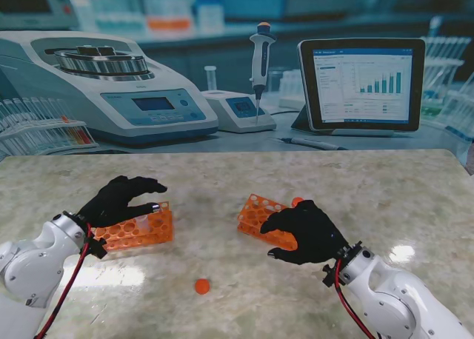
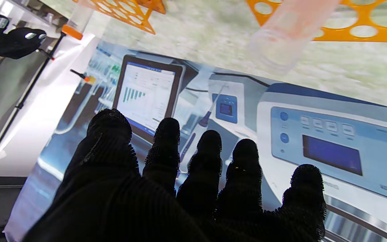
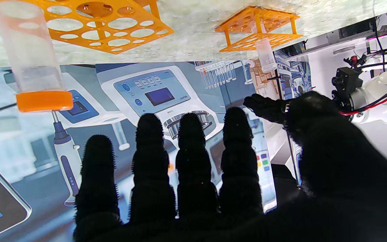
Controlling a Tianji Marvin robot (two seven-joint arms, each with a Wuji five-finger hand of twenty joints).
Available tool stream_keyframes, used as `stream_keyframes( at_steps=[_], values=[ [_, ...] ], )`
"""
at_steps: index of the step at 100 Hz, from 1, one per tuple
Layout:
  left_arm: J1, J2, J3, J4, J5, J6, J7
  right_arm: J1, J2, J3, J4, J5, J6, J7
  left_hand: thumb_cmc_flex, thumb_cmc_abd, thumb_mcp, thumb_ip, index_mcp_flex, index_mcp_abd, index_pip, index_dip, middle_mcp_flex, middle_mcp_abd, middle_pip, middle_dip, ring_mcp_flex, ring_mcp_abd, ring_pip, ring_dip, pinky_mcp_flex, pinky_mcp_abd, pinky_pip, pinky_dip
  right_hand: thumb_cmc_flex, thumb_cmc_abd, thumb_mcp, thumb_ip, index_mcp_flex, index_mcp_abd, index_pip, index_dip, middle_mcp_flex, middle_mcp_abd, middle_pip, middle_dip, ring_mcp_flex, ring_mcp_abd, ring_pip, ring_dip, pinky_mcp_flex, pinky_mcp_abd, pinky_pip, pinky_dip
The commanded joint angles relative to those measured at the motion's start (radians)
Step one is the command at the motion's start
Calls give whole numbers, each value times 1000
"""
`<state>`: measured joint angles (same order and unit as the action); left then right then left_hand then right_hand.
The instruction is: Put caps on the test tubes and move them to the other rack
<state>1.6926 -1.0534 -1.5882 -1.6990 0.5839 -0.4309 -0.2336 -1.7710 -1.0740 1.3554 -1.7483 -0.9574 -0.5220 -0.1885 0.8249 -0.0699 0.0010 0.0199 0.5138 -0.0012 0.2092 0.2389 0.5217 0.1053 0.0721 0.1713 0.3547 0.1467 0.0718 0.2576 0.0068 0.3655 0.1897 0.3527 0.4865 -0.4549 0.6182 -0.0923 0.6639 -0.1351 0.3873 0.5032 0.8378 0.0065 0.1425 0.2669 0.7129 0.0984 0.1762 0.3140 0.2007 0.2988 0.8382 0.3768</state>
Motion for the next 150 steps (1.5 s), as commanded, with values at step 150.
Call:
stream_keyframes(
  at_steps=[150],
  values=[
    [-49, 0, 27, 285, 93, 46, 111, 13, 4, -12, 10, 7, 14, 37, -20, -57, -16, -37, -76, 46, -64, -45, -136, -15, -43, -43, -170, -57, -51, -49, -65, -55, -115, -19, -18, 28, -19, 28, -32, 17, -14, -14, 6, -8, -9, 2, -24, -20, -26, -8, -24, 26, -2, -18]
  ],
)
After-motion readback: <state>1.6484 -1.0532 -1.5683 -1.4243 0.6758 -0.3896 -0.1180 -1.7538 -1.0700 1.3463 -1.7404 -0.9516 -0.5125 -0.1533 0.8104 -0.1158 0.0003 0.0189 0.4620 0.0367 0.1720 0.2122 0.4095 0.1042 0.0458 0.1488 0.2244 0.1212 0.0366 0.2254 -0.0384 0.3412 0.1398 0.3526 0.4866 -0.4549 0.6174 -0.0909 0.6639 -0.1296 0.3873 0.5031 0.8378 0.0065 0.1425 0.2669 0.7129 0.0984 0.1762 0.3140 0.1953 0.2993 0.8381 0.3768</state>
